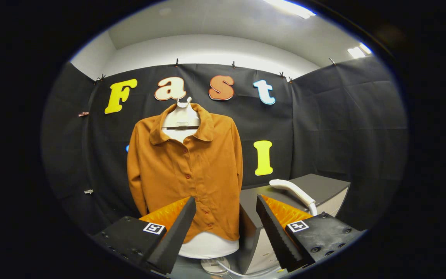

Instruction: Iron the clothes twice with a garment steamer, once on the left side and once on the right side.

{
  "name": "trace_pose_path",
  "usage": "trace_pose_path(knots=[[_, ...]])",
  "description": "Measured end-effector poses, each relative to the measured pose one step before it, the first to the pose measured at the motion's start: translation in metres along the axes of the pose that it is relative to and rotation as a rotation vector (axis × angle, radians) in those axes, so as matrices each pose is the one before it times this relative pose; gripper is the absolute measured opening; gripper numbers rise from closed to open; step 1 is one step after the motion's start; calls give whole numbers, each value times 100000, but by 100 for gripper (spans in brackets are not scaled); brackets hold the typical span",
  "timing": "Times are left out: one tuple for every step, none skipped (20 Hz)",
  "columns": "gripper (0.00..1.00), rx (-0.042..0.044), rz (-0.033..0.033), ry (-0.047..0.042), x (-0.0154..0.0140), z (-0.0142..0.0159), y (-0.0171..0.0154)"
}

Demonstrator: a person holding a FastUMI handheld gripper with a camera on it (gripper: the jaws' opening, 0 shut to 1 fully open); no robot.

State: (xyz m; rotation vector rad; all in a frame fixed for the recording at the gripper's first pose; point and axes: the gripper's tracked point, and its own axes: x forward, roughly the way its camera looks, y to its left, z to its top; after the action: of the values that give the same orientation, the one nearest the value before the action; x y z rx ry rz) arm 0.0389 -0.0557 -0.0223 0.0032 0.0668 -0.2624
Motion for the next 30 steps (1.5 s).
trace_pose_path(knots=[[99, -3, -120, -64, 869, -69, -765], [99, -175, -160, 90, 1047, 18, -899], [99, -166, -308, -50, 1083, 88, -1096], [99, -73, -384, -489, 1127, 242, -1113], [99, 15, -347, -40, 1191, 189, -1128], [99, -69, -516, 244, 1175, 125, -1203], [99, -198, -685, 79, 1250, 63, -1301], [98, -1, -642, 352, 1133, 78, -1306], [98, 212, -464, 1092, 1194, -168, -1294], [98, 317, -470, 1324, 1173, -96, -1231], [98, 377, -453, 1071, 1030, -140, -1320], [98, 427, -503, 905, 1055, -191, -1266], [98, 389, -625, 1199, 938, -349, -1279], [98, 459, -728, 1315, 975, -273, -1233], [98, 443, -363, 1242, 993, -262, -1145], [98, 414, -207, 1316, 985, -358, -1108], [98, 324, 29, 1426, 929, -285, -974], [99, 148, 207, 1630, 940, -383, -769], [98, -34, 471, 1452, 1005, -329, -737], [99, -163, 687, 1377, 842, -268, -649], [99, -127, 452, 1284, 899, -228, -673], [99, 137, 320, 1449, 961, -263, -647], [99, 249, 359, 1732, 906, -400, -549], [99, 349, 402, 1937, 793, -346, -509], [99, 234, 545, 2061, 733, -500, -429], [99, 197, 819, 2245, 922, -524, -308], [99, -50, 883, 2189, 835, -543, -166], [99, -402, 704, 2435, 643, -560, -115], [99, -512, 587, 2752, 675, -636, -77], [99, -457, 363, 2793, 986, -761, -163]])
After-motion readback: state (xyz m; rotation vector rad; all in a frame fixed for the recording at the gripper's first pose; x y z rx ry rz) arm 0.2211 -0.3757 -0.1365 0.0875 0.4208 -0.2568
